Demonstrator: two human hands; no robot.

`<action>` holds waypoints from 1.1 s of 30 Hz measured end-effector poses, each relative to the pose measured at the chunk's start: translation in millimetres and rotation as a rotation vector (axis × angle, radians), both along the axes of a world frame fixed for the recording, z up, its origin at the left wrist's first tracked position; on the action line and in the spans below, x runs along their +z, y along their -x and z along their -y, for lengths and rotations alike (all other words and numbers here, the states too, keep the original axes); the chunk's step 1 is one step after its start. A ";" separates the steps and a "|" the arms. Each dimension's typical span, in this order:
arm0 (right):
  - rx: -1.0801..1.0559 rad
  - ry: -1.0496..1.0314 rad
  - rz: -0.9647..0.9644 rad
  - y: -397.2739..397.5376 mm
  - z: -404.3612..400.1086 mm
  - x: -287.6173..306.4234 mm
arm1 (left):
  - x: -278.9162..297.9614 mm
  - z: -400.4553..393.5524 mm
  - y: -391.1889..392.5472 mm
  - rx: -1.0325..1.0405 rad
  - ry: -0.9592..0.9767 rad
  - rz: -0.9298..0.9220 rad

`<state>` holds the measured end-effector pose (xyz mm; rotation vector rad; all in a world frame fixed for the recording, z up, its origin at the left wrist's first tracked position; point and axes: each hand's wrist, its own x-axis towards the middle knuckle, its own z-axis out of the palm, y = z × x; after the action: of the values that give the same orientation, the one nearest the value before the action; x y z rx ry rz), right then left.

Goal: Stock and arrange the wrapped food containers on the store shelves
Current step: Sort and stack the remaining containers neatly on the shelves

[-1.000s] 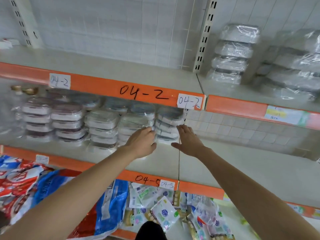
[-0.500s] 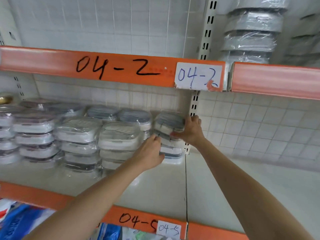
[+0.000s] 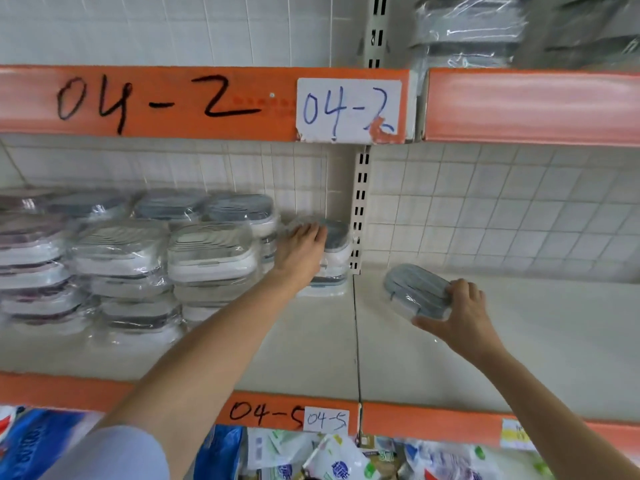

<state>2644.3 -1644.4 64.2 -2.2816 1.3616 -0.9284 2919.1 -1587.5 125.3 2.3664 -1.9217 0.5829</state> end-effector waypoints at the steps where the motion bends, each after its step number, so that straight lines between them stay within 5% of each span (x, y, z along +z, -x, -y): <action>1: -0.008 0.004 -0.021 -0.5 -3.6 -4.1 | -1.7 -3.0 1.3 -0.029 -0.002 0.017; 15: -0.020 -0.130 -0.180 43.2 -157.0 85.5 | 76.9 -180.2 79.6 -0.425 -0.365 -0.055; 27: 0.030 0.163 -0.219 106.8 -258.0 282.2 | 264.3 -282.4 122.1 -0.626 0.052 -0.104; 33: 0.024 0.173 -0.049 94.5 -232.7 346.3 | 310.5 -251.0 96.0 -0.424 0.206 -0.232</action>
<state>2549.9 -1411.7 410.5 -2.4579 1.3168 -1.0249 2823.0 -1336.5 435.8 1.7441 -2.0512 0.4265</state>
